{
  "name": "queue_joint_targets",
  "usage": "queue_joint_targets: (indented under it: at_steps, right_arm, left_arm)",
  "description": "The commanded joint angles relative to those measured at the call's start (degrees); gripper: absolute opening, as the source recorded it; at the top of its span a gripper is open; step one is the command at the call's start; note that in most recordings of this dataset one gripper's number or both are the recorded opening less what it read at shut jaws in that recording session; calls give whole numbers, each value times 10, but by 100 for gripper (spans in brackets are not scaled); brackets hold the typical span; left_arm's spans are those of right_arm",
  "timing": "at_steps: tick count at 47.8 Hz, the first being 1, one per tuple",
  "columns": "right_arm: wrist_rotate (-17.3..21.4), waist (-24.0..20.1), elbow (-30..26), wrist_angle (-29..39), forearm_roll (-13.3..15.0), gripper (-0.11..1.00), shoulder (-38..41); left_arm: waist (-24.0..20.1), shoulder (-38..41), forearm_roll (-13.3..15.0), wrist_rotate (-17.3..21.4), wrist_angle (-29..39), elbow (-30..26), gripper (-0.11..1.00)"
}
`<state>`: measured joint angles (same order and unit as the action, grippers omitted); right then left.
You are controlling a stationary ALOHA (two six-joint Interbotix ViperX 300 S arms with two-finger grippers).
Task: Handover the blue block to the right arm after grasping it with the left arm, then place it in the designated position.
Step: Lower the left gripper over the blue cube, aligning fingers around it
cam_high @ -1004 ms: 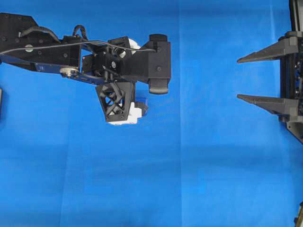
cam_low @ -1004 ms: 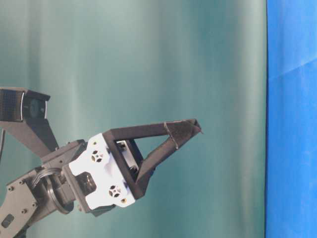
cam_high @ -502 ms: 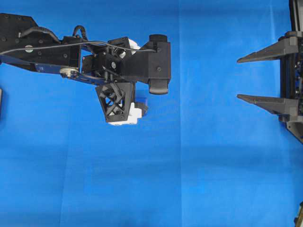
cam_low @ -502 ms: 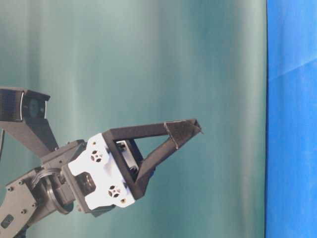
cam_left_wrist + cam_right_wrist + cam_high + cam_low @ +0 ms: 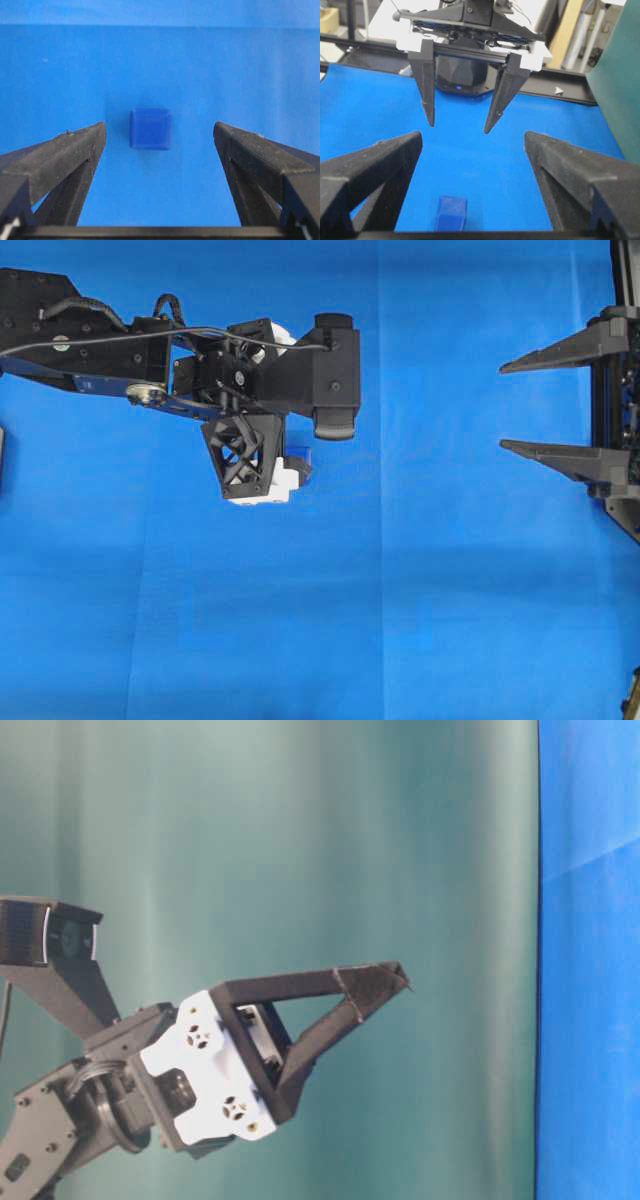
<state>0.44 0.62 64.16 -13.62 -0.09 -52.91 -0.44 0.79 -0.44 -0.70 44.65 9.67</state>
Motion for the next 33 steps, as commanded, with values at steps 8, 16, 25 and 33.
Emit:
queue_joint_targets:
  at_steps: [8, 16, 25, 33]
  right_arm:
    - [-1, 1, -15, -6, -1, 96, 10]
    - [-1, 0, -14, -6, -1, 96, 14]
    - [-1, 0, -13, -13, -1, 96, 19]
    - [-1, 0, -13, -21, -1, 96, 25]
  left_arm:
    - [1, -1, -1, 0, -70, 39, 92]
    - [1, 12, -1, 1, -153, 92, 92]
    - [0, 25, 0, 1, -232, 137, 92]
    - [-6, 41, -1, 1, -278, 170, 92]
